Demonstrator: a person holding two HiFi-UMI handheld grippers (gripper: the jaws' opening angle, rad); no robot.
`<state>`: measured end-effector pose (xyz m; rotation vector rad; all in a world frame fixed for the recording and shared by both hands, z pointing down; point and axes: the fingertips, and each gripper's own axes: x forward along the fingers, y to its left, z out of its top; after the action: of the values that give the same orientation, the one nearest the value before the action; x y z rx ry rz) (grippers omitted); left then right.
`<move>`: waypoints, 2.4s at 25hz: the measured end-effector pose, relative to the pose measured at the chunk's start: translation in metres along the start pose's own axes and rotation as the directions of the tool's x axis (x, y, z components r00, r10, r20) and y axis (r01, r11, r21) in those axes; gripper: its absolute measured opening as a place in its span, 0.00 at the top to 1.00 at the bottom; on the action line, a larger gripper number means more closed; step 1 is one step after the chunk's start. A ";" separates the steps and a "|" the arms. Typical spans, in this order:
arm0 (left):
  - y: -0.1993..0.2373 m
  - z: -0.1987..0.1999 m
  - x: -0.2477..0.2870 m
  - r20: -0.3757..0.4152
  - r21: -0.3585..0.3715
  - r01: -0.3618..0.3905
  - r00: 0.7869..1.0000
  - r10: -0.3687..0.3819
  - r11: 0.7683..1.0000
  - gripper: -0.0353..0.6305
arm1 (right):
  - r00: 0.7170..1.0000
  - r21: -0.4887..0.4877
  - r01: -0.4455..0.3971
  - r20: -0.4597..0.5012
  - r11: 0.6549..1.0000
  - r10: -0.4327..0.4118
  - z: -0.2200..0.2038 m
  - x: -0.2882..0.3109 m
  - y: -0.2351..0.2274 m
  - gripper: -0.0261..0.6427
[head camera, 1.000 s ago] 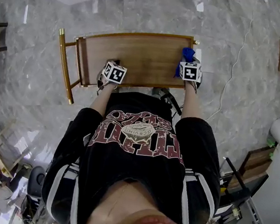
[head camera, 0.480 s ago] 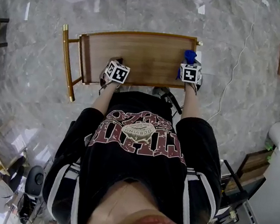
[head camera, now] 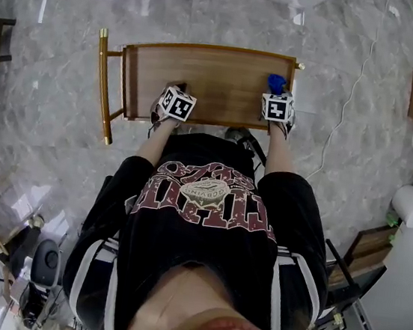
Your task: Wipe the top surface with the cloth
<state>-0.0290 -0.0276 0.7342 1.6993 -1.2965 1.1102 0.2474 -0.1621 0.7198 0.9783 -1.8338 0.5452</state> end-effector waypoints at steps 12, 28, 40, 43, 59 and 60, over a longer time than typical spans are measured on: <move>-0.007 -0.008 -0.014 0.041 0.075 -0.019 0.999 0.016 0.997 0.87 | 0.998 -0.053 -0.059 -0.009 0.997 0.059 0.009 0.002 0.045 0.86; 0.006 -0.045 -0.025 0.019 0.030 -0.037 0.999 0.036 0.999 0.87 | 0.994 -0.101 -0.111 -0.007 0.989 0.111 0.017 0.009 0.094 0.86; 0.019 -0.075 -0.034 -0.009 -0.024 -0.060 0.998 0.059 0.998 0.87 | 0.988 -0.154 -0.156 -0.004 0.976 0.157 0.030 0.011 0.130 0.86; 0.025 -0.080 -0.037 -0.008 -0.046 -0.068 0.998 0.068 0.997 0.87 | 0.985 -0.169 -0.169 -0.004 0.971 0.170 0.034 0.013 0.141 0.86; 0.049 -0.103 -0.046 -0.007 -0.127 -0.108 0.994 0.108 0.986 0.87 | 0.965 -0.279 -0.253 -0.012 0.926 0.260 0.058 0.025 0.205 0.86; 0.049 -0.104 -0.047 -0.005 -0.131 -0.109 0.994 0.109 0.985 0.87 | 0.963 -0.284 -0.259 -0.007 0.923 0.268 0.060 0.026 0.208 0.86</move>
<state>-0.1042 0.0712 0.7316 1.5491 -1.4461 1.0609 0.0401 -0.0947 0.7255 0.5542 -2.0211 0.4123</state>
